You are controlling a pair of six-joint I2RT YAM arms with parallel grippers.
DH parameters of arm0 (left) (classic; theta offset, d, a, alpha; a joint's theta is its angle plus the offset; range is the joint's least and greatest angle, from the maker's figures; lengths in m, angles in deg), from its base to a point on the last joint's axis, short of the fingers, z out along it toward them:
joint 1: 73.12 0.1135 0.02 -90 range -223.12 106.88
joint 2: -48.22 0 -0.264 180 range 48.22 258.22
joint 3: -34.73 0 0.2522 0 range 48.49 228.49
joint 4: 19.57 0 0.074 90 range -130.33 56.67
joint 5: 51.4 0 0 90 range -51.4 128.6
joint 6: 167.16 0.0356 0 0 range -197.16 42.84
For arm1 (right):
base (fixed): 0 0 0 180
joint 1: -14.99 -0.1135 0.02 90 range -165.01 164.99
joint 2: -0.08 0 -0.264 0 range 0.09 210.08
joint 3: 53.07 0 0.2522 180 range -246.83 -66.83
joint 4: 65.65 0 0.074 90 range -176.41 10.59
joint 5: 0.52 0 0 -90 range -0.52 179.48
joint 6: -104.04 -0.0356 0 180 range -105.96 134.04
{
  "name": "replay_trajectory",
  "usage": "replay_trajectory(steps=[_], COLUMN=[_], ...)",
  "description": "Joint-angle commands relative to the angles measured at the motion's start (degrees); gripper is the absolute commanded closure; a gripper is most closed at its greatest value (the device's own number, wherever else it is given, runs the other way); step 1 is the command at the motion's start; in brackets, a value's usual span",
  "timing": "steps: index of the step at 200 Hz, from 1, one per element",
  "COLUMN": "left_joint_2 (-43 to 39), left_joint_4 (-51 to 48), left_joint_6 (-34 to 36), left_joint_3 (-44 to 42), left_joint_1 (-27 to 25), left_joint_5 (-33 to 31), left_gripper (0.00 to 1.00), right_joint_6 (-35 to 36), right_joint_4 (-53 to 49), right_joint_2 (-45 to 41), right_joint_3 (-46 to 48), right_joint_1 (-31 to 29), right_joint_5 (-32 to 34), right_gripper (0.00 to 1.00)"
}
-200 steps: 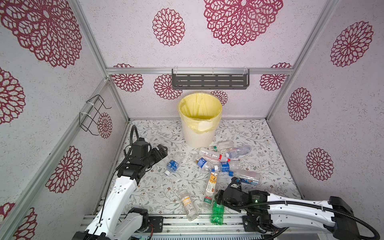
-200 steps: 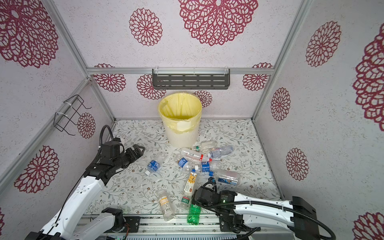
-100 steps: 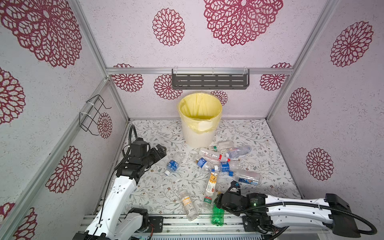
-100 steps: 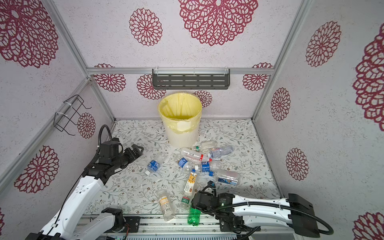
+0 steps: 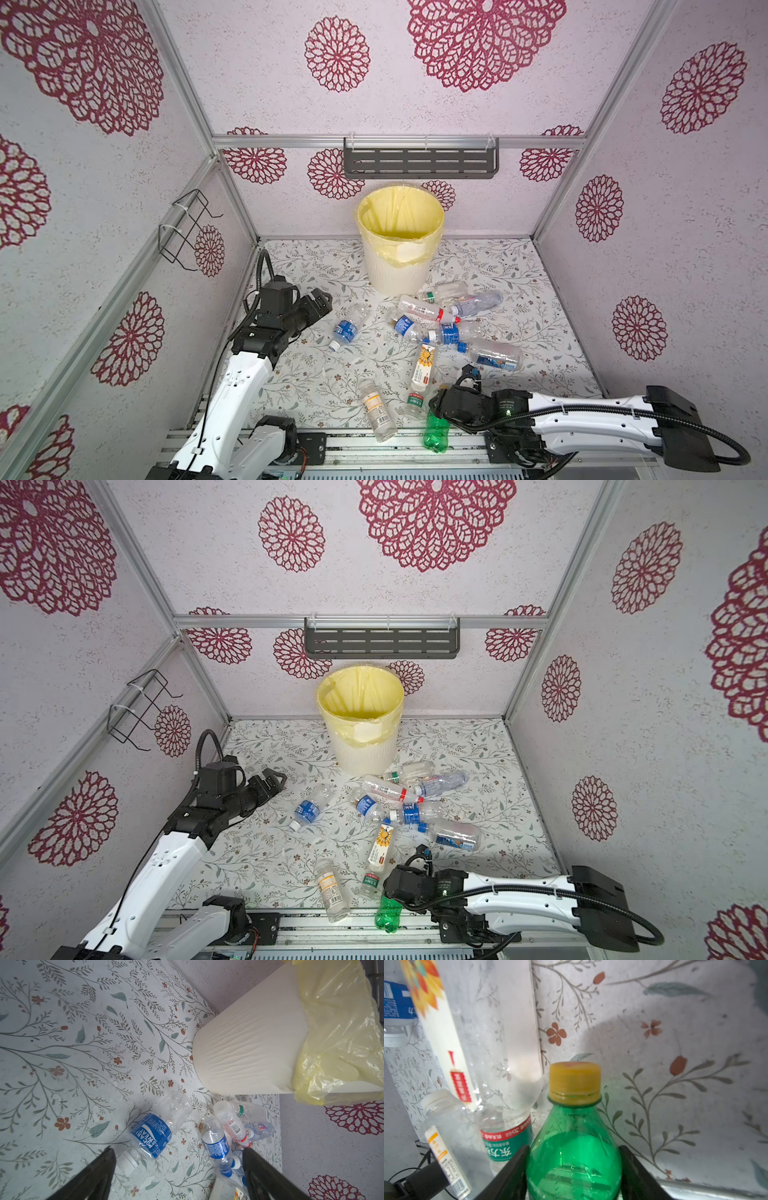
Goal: Throw the plastic bottles in the bin
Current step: 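Close the right gripper around the green bottle's neck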
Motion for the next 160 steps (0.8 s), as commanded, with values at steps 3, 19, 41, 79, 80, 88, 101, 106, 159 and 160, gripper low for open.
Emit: replay_trajectory(steps=[3,19,41,79,80,88,101,106,159,160], left_joint_2=[-0.94,-1.32,-2.26,-2.92,-2.92,-2.62,-2.06,-1.75,-0.99,-0.99], left_joint_4=[0.11,0.23,1.21,1.35,1.35,1.11,0.5,0.19,0.28,0.29], left_joint_6=[0.79,0.63,0.51,0.83,0.9,1.27,1.8,1.96,1.4,1.36], left_joint_3=[-0.88,-1.19,-2.16,-2.18,-2.15,-1.79,-0.95,-0.61,-0.53,-0.53], left_joint_1=[0.6,0.62,0.69,0.87,0.87,0.9,0.9,0.97,1.05,1.05], left_joint_5=[0.35,0.58,0.93,1.16,1.16,1.12,1.2,1.24,1.59,1.64], left_gripper=[0.03,0.03,0.03,0.03,0.03,0.03,0.03,0.03,0.03,0.03], right_joint_6=[-2.77,-3.28,-4.28,-5.65,-5.72,-5.94,-6.08,-6.21,-6.3,-6.3], right_joint_4=[-1.39,-3.11,-7.05,-15.33,-15.55,-17.17,-18.91,-19.43,-25.02,-25.15], right_joint_2=[-0.82,-1.88,-4.8,-11.88,-12.08,-13.41,-15.35,-15.97,-19.07,-19.1], right_joint_3=[0.5,0.31,-0.12,-2.01,-2.03,-2.46,-2.87,-2.93,-4.62,-4.65], right_joint_1=[-0.3,-0.33,-0.3,-0.19,-0.15,-0.27,-0.26,-0.21,-0.11,-0.15], right_joint_5=[2.93,3.84,6.24,11.6,11.77,12.97,14.53,14.93,18.83,18.95], right_gripper=[0.38,0.41,0.41,0.42,0.42,0.43,0.43,0.43,0.44,0.44])
